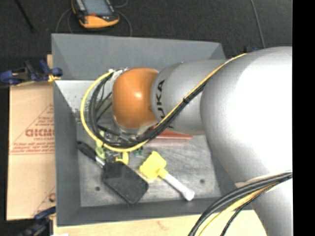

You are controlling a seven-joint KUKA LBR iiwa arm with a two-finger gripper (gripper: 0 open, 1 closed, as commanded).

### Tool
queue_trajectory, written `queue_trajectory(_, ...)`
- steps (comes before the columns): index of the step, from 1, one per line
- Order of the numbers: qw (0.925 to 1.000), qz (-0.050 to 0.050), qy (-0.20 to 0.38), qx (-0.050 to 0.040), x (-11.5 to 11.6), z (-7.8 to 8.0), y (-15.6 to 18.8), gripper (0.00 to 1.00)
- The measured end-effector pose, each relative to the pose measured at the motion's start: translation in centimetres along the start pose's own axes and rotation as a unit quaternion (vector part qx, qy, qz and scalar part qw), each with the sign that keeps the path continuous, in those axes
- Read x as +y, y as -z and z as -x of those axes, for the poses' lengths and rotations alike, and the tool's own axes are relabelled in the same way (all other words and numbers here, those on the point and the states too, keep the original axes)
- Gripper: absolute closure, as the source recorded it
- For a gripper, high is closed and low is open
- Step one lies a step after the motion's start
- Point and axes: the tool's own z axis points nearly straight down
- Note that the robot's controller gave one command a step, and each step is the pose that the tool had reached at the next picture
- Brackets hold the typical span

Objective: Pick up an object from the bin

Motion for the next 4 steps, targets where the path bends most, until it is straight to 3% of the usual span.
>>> queue_trajectory(1,1.0000,0.000,0.000,0.0001,0.0,0.0,0.0,1.00)
queue_trajectory(2,0.9999,0.000,-0.007,0.0129,-0.6,-0.6,4.1,1.00)
queue_trajectory(3,0.9999,-0.001,-0.014,0.0090,-1.2,0.2,9.8,1.00)
queue_trajectory(4,0.9997,0.000,-0.020,0.0103,-1.6,-2.4,16.6,1.00)
